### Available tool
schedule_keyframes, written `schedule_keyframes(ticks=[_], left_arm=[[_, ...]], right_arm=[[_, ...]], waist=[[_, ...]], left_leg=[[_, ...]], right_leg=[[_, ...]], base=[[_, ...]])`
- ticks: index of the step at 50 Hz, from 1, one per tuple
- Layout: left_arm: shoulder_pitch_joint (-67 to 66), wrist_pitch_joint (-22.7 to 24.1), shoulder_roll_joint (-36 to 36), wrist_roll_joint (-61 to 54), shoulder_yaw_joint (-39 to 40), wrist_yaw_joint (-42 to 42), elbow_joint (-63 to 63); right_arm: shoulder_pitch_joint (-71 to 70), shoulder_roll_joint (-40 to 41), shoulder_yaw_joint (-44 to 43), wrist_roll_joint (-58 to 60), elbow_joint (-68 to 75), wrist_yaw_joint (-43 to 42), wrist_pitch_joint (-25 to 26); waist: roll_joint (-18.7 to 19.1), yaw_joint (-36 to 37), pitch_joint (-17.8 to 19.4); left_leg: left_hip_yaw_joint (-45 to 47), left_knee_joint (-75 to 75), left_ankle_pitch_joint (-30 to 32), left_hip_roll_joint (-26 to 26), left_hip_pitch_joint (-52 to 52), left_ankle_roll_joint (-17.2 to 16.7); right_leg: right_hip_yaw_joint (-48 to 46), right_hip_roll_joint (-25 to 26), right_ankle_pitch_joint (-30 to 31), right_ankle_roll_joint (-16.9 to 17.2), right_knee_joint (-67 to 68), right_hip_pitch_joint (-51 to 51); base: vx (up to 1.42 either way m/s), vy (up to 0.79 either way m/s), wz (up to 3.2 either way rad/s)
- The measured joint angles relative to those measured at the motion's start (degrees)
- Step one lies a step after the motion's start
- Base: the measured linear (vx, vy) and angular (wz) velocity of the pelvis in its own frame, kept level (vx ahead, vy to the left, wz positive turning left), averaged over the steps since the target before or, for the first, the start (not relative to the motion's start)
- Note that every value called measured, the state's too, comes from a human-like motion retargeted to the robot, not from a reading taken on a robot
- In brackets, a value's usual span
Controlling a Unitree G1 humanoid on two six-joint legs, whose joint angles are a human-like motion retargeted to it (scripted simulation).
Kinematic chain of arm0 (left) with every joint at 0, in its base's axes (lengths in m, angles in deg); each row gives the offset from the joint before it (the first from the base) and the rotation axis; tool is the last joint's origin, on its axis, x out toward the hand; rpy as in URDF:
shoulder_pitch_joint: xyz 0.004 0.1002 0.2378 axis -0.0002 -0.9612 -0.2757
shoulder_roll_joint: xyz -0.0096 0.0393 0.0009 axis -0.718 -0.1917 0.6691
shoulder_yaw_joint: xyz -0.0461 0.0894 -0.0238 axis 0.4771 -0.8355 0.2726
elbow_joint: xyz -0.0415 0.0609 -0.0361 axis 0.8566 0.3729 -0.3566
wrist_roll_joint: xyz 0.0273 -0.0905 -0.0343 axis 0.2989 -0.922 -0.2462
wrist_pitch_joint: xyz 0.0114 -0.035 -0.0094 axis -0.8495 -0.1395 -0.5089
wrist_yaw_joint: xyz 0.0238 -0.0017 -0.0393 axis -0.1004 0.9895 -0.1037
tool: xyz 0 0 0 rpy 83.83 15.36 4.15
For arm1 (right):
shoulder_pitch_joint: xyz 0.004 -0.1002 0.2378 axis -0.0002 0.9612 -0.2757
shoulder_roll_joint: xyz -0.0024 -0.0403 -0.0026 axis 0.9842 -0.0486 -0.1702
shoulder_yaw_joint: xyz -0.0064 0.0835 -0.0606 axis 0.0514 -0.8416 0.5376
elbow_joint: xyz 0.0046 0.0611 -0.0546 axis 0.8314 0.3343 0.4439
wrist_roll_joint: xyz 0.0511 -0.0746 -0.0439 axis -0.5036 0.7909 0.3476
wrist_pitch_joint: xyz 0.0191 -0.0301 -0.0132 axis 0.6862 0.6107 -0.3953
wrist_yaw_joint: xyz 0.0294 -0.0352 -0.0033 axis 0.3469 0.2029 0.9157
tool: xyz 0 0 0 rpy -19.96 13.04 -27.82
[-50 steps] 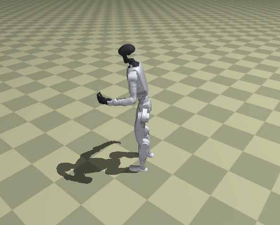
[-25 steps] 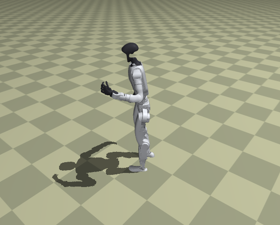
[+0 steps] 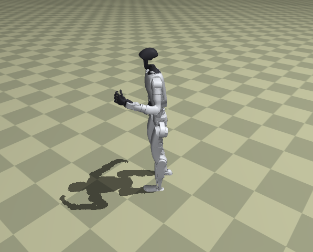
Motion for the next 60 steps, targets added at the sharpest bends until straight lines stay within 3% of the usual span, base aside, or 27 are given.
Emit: schedule_keyframes(ticks=[25, 46, 60], left_arm=[[3.7, -2.2, 0.8, 10.5, -2.5, -0.3, -0.1], [4.9, -1.1, 1.8, 14.4, -2.1, -5.8, -0.6], [6.6, -1.1, 0.2, 20.3, -2.7, -9.5, 0.4]], right_arm=[[2.6, 0.1, -2.0, 0.5, -4.1, 3.9, 0.4], [1.4, -0.6, -3.0, -0.2, -4.9, -0.9, -0.8], [-0.8, -0.7, -0.7, 1.1, -3.0, 1.7, 0.0]], waist=[[0.1, 0.4, 2.4], [0.9, -0.2, 3.4], [0.6, -0.1, 3.5]], left_leg=[[-1.9, 0.0, -0.1, -1.4, 0.9, 1.0], [-1.9, 0.0, 0.7, -1.4, -0.9, 0.3], [-1.6, -0.1, 1.6, -1.2, -2.5, -0.5]], right_leg=[[0.3, -1.9, -0.3, -0.6, 4.9, -0.5], [0.8, -2.0, 0.8, -0.8, 5.9, -2.6], [1.4, -1.7, 1.9, -1.0, 5.7, -4.4]], base=[[0.00, 0.00, 0.00], [0.00, 0.00, 0.00], [0.00, 0.00, 0.00]])
